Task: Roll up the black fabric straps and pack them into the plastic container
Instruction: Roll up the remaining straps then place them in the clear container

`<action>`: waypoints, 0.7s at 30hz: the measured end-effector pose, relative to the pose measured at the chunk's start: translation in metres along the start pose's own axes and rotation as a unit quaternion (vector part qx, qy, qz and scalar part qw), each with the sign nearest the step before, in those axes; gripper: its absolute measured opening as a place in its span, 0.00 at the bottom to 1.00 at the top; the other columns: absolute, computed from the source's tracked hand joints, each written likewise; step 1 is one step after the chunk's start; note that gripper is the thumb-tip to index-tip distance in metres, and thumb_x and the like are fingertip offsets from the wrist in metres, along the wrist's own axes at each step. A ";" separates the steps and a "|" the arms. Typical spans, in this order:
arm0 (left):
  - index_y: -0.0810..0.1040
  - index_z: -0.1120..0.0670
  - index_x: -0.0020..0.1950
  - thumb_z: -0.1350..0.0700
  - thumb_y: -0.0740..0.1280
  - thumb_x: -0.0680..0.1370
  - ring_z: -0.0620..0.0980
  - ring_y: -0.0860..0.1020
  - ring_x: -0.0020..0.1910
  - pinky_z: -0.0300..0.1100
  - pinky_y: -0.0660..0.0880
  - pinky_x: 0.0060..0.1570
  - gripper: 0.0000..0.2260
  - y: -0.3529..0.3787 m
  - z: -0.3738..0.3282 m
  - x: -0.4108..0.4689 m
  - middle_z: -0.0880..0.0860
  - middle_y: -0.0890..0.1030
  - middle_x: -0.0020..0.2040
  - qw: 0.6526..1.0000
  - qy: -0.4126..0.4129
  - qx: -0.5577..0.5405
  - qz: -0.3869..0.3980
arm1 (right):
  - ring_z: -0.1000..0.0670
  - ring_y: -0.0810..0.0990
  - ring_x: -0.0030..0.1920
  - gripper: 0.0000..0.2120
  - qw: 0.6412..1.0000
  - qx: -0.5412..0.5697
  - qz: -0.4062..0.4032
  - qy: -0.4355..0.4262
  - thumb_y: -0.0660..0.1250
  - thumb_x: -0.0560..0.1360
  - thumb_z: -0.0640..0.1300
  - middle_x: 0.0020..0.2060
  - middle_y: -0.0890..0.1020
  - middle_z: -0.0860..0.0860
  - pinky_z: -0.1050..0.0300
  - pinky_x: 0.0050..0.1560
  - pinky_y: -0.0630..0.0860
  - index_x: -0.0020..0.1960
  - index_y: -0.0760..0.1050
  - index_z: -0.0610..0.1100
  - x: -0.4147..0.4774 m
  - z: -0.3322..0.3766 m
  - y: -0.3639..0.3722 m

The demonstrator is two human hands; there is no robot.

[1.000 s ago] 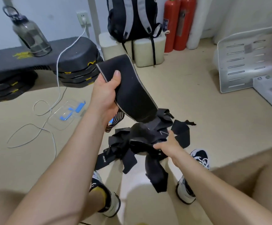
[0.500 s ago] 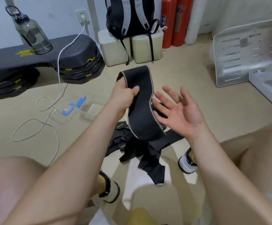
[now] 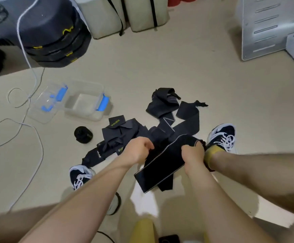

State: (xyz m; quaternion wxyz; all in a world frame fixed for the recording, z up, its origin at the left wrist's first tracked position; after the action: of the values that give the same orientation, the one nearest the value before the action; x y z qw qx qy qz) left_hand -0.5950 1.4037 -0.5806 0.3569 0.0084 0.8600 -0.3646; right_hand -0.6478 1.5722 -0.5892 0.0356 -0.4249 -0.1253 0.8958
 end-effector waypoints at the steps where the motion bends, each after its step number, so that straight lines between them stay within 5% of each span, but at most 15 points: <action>1: 0.83 0.52 0.56 0.68 0.55 0.75 0.50 0.78 0.59 0.40 0.73 0.60 0.21 0.003 -0.002 0.013 0.50 0.81 0.58 1.000 0.000 -0.002 -0.026 | 0.45 0.74 0.58 0.30 1.000 -0.004 -0.001 -0.006 0.57 0.77 0.30 0.68 0.72 0.49 0.55 0.55 0.70 0.77 0.61 0.44 0.005 -0.005 0.001; 5: 0.80 0.52 0.62 0.62 0.56 0.80 0.53 0.77 0.61 0.43 0.72 0.59 0.17 0.024 -0.020 0.081 0.53 0.79 0.63 0.996 0.055 0.038 -0.057 | 0.46 0.76 0.61 0.28 0.996 -0.043 0.001 -0.074 0.58 0.77 0.32 0.65 0.77 0.49 0.51 0.63 0.73 0.75 0.66 0.47 0.025 -0.008 0.018; 9: 0.69 0.48 0.73 0.59 0.61 0.79 0.61 0.67 0.68 0.56 0.71 0.64 0.22 0.056 -0.036 0.146 0.58 0.68 0.70 0.981 0.098 0.169 -0.015 | 0.45 0.66 0.74 0.36 0.988 -0.105 0.000 -0.115 0.62 0.78 0.34 0.77 0.64 0.49 0.49 0.74 0.65 0.81 0.51 0.49 0.061 0.001 0.014; 11: 0.64 0.46 0.75 0.57 0.64 0.78 0.62 0.63 0.70 0.60 0.67 0.64 0.25 0.068 -0.037 0.168 0.58 0.62 0.73 0.966 0.066 0.250 0.015 | 0.47 0.67 0.73 0.43 0.985 -0.106 -0.001 -0.140 0.63 0.77 0.33 0.78 0.61 0.51 0.47 0.71 0.70 0.80 0.44 0.57 0.074 0.009 0.006; 13: 0.66 0.47 0.71 0.55 0.65 0.77 0.62 0.65 0.67 0.60 0.65 0.63 0.22 0.072 -0.034 0.184 0.58 0.66 0.69 0.961 0.009 0.276 0.022 | 0.50 0.72 0.67 0.40 0.982 -0.113 0.016 -0.149 0.62 0.76 0.32 0.72 0.67 0.54 0.49 0.63 0.76 0.78 0.53 0.61 0.087 0.013 0.002; 16: 0.72 0.51 0.54 0.56 0.66 0.78 0.59 0.75 0.55 0.52 0.71 0.53 0.07 0.064 -0.025 0.192 0.55 0.78 0.53 0.981 0.004 0.191 -0.044 | 0.52 0.78 0.45 0.22 0.982 -0.142 0.029 -0.121 0.58 0.76 0.32 0.55 0.80 0.51 0.64 0.41 0.75 0.61 0.79 0.53 0.100 0.012 0.003; 18: 0.71 0.52 0.46 0.57 0.67 0.78 0.53 0.76 0.44 0.44 0.70 0.43 0.05 0.044 -0.023 0.183 0.51 0.78 0.42 0.992 0.055 0.058 -0.102 | 0.55 0.74 0.34 0.19 0.987 -0.129 0.017 -0.090 0.57 0.77 0.32 0.47 0.82 0.51 0.70 0.30 0.70 0.53 0.83 0.48 0.099 0.014 0.004; 21: 0.71 0.51 0.40 0.62 0.69 0.77 0.48 0.72 0.36 0.37 0.69 0.41 0.10 -0.009 -0.036 0.151 0.50 0.76 0.37 0.965 0.094 -0.175 -0.173 | 0.53 0.79 0.44 0.09 0.998 -0.050 0.033 -0.003 0.65 0.78 0.41 0.47 0.82 0.51 0.60 0.48 0.78 0.49 0.84 0.47 0.090 0.022 0.008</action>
State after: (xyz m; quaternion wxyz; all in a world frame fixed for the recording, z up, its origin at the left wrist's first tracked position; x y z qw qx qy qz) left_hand -0.7319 1.3823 -0.6517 0.2022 -0.1686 0.9283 -0.2624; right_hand -0.7211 1.5760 -0.6453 -0.0161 -0.4276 -0.1558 0.8903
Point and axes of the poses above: each hand's wrist, its own x-axis towards the middle knuckle, its own y-axis out of the palm, z = x × y, the point moved 1 cm from there along x, towards the middle knuckle
